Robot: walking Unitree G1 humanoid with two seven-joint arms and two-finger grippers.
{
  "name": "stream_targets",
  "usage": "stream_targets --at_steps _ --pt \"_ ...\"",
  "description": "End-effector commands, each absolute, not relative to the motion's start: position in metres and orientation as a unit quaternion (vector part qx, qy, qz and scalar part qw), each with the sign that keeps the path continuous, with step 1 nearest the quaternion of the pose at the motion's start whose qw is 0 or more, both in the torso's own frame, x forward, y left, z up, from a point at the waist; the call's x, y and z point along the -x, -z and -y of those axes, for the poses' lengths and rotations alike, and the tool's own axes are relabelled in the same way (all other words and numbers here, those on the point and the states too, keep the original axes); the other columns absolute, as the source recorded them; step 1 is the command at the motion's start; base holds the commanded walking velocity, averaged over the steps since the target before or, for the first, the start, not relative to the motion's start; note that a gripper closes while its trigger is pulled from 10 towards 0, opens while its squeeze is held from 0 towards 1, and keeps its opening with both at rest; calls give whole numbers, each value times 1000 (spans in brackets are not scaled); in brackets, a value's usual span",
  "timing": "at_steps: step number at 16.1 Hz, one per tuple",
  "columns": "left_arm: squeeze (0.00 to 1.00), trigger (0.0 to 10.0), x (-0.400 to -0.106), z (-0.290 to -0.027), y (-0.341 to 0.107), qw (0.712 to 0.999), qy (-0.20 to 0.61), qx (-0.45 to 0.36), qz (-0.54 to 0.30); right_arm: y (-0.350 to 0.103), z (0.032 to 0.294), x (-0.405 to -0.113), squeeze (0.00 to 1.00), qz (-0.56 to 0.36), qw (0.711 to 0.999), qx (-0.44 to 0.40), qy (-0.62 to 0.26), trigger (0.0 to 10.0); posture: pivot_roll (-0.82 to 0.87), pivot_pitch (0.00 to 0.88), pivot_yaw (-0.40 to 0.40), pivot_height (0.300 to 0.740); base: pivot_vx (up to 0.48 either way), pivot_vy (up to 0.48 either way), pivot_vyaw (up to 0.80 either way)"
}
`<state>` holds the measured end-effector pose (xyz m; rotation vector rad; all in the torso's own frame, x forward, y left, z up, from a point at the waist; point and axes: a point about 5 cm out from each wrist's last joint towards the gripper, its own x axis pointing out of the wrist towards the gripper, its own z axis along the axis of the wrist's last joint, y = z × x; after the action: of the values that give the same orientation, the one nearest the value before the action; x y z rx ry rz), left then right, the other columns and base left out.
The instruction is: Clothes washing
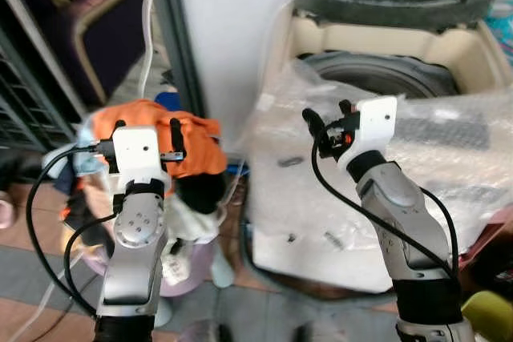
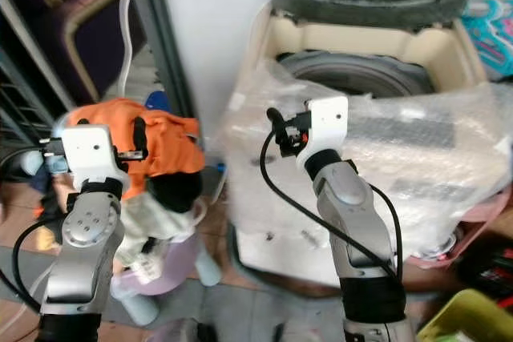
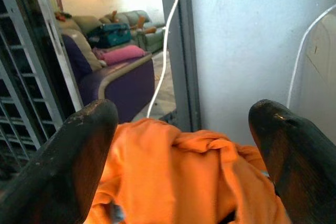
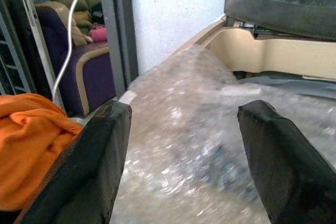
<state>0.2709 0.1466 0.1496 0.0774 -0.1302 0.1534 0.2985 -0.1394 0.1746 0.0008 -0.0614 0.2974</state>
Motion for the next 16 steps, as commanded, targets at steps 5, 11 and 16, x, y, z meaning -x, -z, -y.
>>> stream_targets --at_steps 5,11,16 --pt "0 10000 -257 -159 -138 994 -104 -16 33 -169 126 -299 0 10 984 -11 -180 10000 -9 51 46 740 0 0 709" --pt "0 10000 -244 -168 -131 993 -118 -21 14 -168 112 -320 0 -12 980 -1 -200 10000 30 75 25 740 0 0 565" --pt "0 10000 -241 -166 -131 994 -109 -22 10 -163 106 -324 0 -23 978 15 -206 10000 26 82 27 740 314 0 0"
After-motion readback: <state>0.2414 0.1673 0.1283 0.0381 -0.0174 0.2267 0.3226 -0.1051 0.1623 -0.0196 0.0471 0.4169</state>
